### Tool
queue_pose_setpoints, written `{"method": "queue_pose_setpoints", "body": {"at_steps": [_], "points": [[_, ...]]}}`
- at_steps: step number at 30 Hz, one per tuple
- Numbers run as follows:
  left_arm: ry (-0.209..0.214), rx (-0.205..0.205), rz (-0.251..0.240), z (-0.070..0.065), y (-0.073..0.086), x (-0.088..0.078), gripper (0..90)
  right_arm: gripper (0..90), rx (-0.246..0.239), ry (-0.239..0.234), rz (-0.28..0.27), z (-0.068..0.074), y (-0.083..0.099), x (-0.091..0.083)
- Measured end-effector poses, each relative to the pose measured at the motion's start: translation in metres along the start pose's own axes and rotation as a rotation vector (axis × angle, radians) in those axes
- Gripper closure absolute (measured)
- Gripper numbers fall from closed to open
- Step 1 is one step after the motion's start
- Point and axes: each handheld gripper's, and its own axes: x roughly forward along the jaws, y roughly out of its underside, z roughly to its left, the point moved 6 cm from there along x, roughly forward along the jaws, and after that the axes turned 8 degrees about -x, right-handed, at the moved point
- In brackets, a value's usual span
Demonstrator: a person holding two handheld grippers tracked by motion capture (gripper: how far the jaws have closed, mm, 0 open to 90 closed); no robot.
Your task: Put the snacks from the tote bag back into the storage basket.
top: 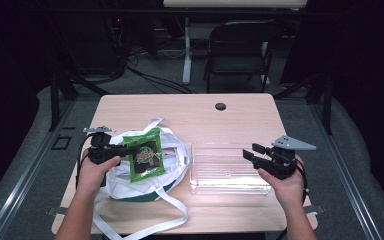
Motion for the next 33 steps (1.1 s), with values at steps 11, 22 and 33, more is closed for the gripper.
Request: {"method": "queue_pose_setpoints", "body": {"at_steps": [11,22,33], "points": [[-0.024,0.088,-0.061,-0.019,-0.009,-0.007,72.6,56.4,-0.073,-0.015,0.057,0.006,0.004,0.007],[-0.018,0.154,-0.111,-0.032,-0.016,-0.01,72.6,59.8,-0.229,-0.029,0.15,0.018,-0.001,0.022],[0.009,0.206,-0.116,-0.047,-0.019,-0.009,72.5,62.2,-0.39,-0.043,0.312,0.026,-0.018,0.026]]}}
